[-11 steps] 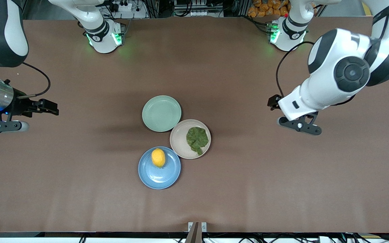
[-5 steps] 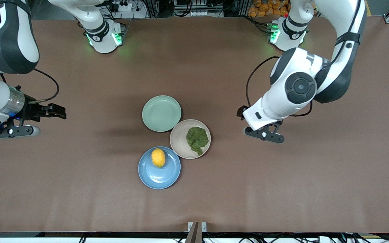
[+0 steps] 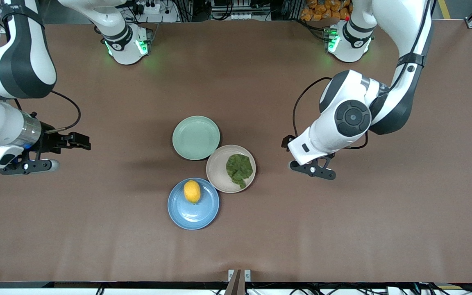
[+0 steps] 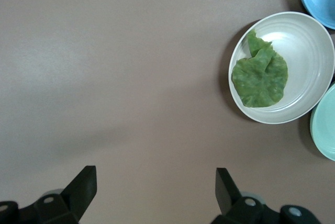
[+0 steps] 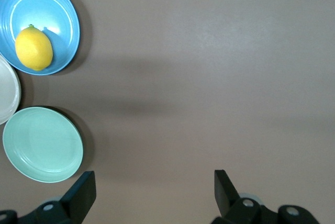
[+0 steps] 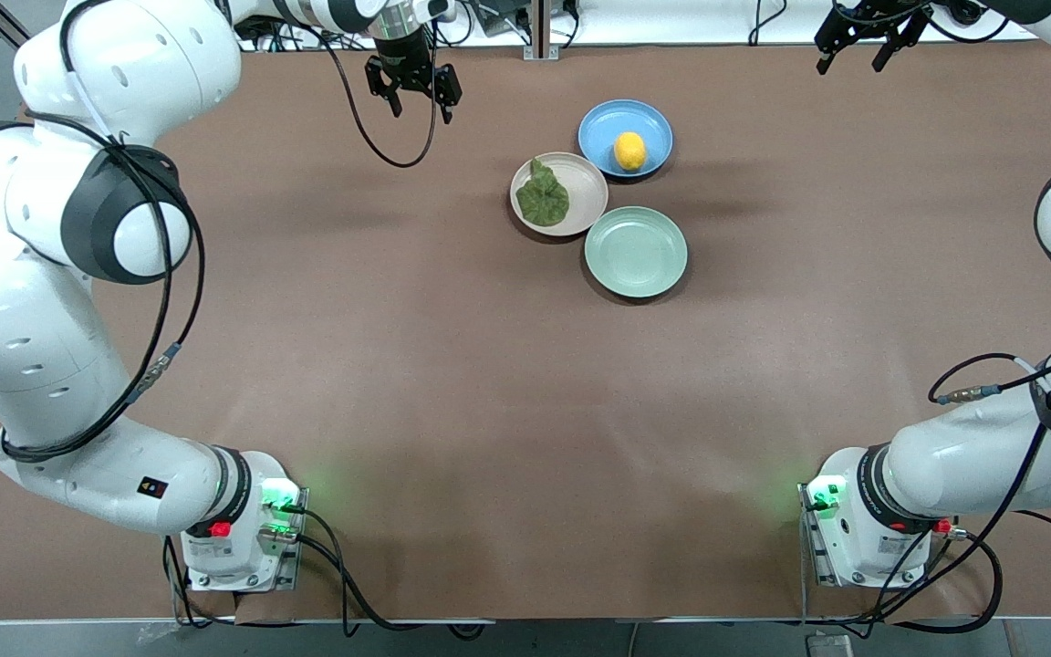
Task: Pick lemon and lettuce from blue and beige plates
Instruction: 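Lower the left gripper over the lettuce leaf on the beige plate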
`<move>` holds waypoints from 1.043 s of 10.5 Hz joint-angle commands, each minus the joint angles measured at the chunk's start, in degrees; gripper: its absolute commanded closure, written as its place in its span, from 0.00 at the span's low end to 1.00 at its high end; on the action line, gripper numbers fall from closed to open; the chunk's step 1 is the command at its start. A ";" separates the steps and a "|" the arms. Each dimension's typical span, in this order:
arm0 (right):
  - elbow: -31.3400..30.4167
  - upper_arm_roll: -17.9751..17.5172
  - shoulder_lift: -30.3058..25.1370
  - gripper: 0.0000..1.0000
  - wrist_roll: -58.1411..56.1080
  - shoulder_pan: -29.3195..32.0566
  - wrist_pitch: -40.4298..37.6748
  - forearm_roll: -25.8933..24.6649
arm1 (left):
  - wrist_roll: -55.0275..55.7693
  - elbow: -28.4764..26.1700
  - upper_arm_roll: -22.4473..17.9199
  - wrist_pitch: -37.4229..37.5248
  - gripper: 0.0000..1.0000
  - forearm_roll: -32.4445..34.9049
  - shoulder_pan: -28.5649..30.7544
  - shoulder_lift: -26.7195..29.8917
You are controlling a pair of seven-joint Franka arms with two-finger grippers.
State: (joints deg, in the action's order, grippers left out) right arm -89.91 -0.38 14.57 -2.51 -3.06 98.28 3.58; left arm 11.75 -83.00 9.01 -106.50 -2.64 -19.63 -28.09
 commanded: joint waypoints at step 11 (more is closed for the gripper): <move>-1.41 0.20 2.92 0.00 0.93 -4.06 4.46 0.64 | 8.71 1.44 -0.31 -8.53 0.00 -0.79 -4.63 -6.10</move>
State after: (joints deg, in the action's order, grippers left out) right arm -90.69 -0.39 17.28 -2.45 -6.39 101.57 3.78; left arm 18.58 -82.90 9.14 -113.52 -2.65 -23.57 -32.80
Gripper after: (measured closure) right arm 0.000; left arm 0.000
